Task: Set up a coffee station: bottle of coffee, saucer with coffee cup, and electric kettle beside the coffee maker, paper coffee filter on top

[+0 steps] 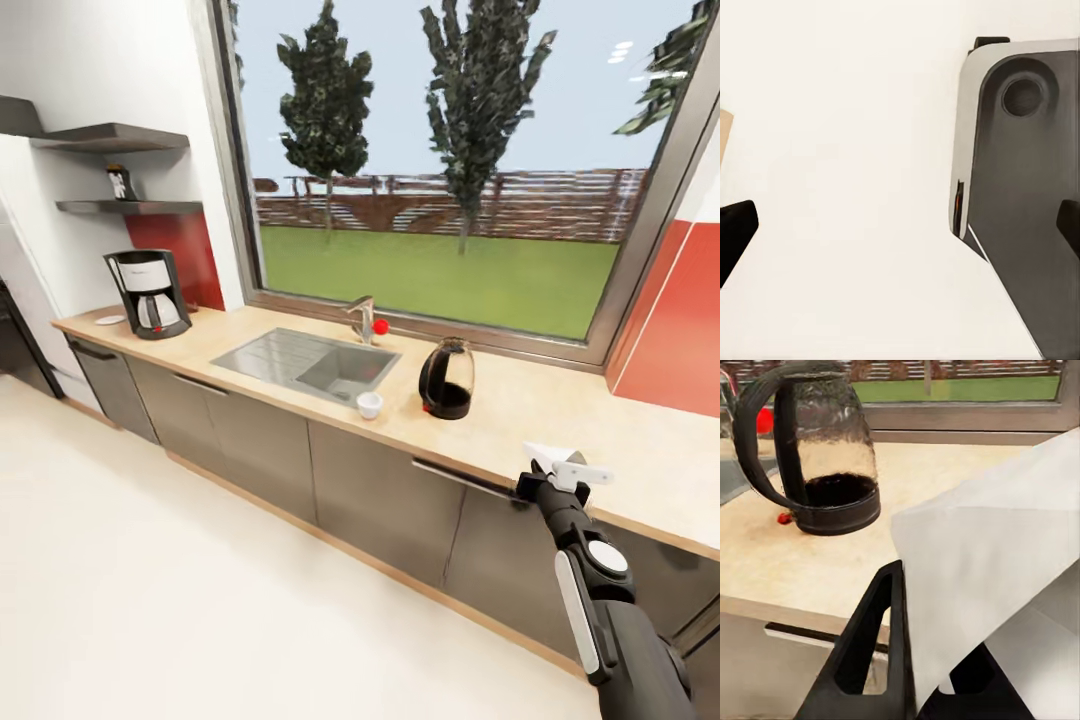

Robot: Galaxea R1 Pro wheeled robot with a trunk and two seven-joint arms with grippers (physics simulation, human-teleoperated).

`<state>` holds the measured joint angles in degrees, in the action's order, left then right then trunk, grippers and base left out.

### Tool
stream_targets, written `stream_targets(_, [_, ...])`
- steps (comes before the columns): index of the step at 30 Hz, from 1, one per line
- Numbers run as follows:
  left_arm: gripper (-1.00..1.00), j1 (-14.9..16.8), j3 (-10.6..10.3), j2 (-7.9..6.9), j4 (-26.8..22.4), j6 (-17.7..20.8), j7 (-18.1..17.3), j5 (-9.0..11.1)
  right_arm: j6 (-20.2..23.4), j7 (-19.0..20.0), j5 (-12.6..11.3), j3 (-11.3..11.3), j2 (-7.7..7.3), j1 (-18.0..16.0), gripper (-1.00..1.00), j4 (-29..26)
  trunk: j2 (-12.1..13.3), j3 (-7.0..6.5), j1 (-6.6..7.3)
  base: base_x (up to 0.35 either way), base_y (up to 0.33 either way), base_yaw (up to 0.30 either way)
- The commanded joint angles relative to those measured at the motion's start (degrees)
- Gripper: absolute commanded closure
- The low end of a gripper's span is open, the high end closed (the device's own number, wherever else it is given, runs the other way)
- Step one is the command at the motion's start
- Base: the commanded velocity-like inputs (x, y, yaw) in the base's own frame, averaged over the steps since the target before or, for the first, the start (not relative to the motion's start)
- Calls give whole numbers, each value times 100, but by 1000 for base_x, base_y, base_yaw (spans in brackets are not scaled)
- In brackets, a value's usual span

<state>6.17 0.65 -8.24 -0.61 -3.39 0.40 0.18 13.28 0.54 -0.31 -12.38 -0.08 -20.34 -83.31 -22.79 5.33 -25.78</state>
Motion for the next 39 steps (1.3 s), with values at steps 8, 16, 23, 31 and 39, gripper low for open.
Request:
stream_targets(8, [-100,5,5,8,8,-25,4,1,35,-36,-5,-1,-1,-3,100,-10,-13,13,0,-233,154,279])
stream_targets(16, [-100,7,5,10,8,-21,4,7,35,-36,-5,-1,-1,-4,100,-10,-13,13,0,18,57,279])
stream_targets(23, [-100,7,0,-2,-4,-60,5,7,35,-36,-5,-1,-1,-3,100,-10,-13,13,0,172,236,279])
stream_targets(31, [-100,73,-12,-114,-505,-456,16,696,35,-36,-5,-1,-1,-4,100,8,-13,13,0,221,241,279])
stream_targets(39, [-100,86,-6,-189,-537,-456,22,781,35,-36,-5,-1,-1,-2,100,17,-13,13,0,261,221,279])
